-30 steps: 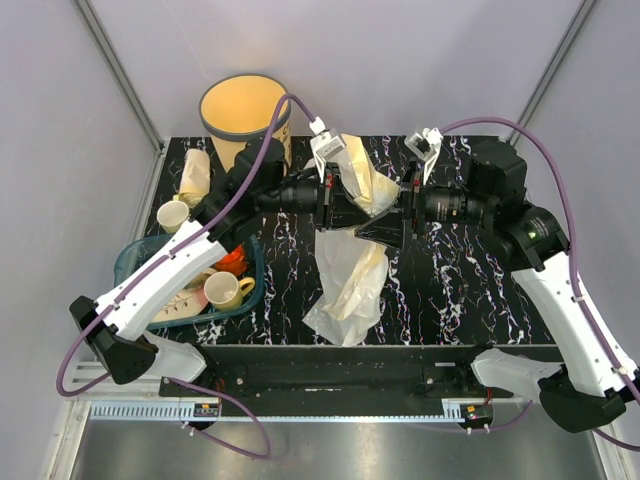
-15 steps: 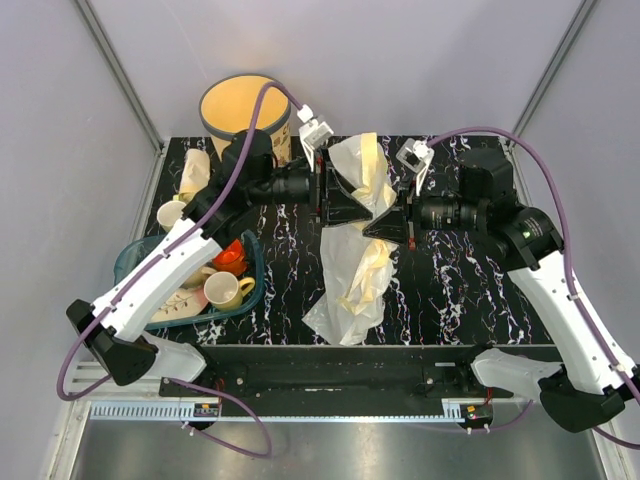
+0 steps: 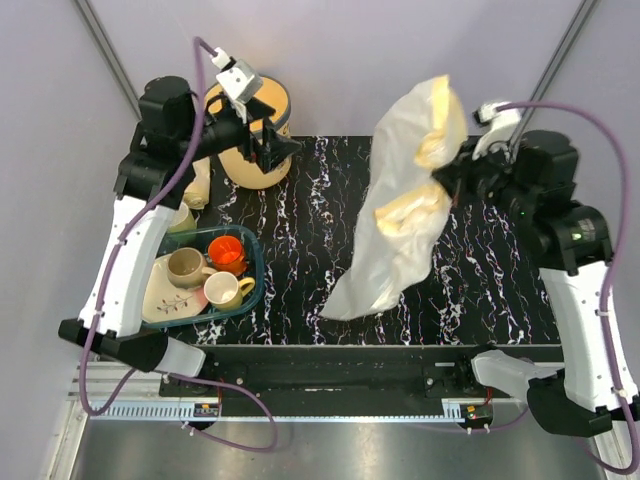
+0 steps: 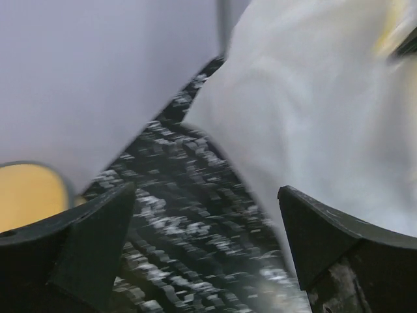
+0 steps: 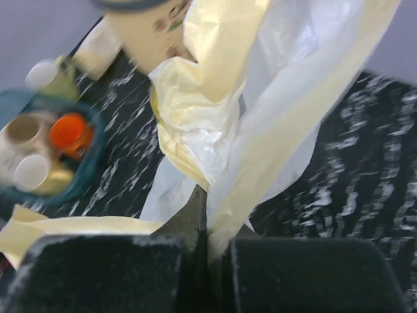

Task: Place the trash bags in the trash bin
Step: Unfold the trash bag at the center of the board, then pick up the trash bin from the center of the board.

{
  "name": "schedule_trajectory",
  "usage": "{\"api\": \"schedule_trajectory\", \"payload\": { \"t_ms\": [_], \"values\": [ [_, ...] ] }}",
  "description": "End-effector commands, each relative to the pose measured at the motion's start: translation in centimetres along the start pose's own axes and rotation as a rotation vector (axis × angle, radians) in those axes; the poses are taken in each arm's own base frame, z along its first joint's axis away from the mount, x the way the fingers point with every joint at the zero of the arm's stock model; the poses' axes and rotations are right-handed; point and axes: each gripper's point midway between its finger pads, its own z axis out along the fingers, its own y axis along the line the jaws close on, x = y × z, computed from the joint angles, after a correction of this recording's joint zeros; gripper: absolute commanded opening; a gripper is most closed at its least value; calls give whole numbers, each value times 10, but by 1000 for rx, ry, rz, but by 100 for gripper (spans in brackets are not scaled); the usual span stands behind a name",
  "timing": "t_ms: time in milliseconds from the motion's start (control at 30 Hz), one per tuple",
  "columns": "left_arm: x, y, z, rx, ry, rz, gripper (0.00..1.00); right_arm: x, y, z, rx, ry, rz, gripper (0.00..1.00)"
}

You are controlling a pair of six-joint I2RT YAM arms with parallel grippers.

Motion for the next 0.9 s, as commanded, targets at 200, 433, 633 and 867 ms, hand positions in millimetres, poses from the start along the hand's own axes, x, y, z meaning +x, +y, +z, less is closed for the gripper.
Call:
{"api": "schedule_trajectory", "payload": {
  "t_ms": [200, 433, 633, 867],
  "values": [
    [110, 172, 20, -409, 509, 462, 99, -129, -91, -118, 685, -311, -266, 0],
    [147, 236, 42, -491, 634, 578, 98, -79, -121, -94, 772, -92, -331, 0],
    [179, 270, 57, -526, 718, 609, 90, -8, -161, -39, 771, 150, -443, 0],
    [199, 262, 61, -465, 739, 595, 45, -4, -201, -24, 760, 200, -421, 0]
  ]
}}
